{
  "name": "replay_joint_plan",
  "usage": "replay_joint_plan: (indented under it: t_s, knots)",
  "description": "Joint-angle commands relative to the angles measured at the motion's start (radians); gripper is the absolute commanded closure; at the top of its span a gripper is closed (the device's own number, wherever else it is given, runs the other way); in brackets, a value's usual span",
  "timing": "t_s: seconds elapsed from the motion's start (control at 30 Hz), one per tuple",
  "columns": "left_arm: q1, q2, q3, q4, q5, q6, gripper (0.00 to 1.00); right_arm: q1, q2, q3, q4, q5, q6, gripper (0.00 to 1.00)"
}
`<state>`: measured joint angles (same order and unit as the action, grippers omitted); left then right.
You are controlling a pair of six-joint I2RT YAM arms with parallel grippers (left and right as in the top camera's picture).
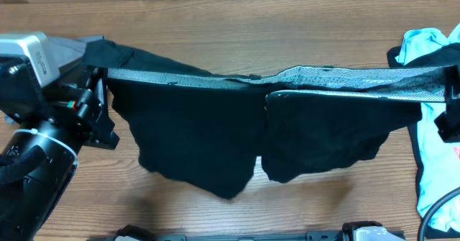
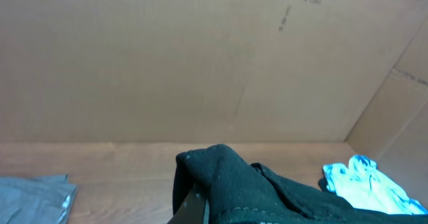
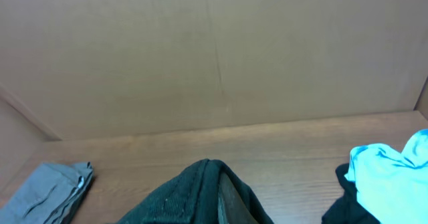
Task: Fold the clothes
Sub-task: 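Lift the shorts by the waistband with both grippers and stretch them wide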
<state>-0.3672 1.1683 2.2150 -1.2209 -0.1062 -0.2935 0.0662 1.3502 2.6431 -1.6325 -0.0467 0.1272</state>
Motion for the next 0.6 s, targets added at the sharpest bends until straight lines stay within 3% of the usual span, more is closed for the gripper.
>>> replay_joint_plan:
  t_s: [0.0, 0.33, 0.57]
  knots:
    - [0.0, 0.029, 0.013, 0.041, -0.084, -0.017, 0.96, -0.007, 0.014, 0.022, 0.035, 0.053, -0.001, 0.96]
    - [0.0, 0.013, 0.022, -0.076, -0.079, -0.067, 0.96, -0.007, -0.023, 0.022, -0.01, 0.054, 0.014, 0.96]
    - [0.0, -0.05, 0.023, -0.158, 0.02, -0.124, 0.96, -0.007, -0.064, 0.022, -0.061, 0.075, 0.069, 0.96]
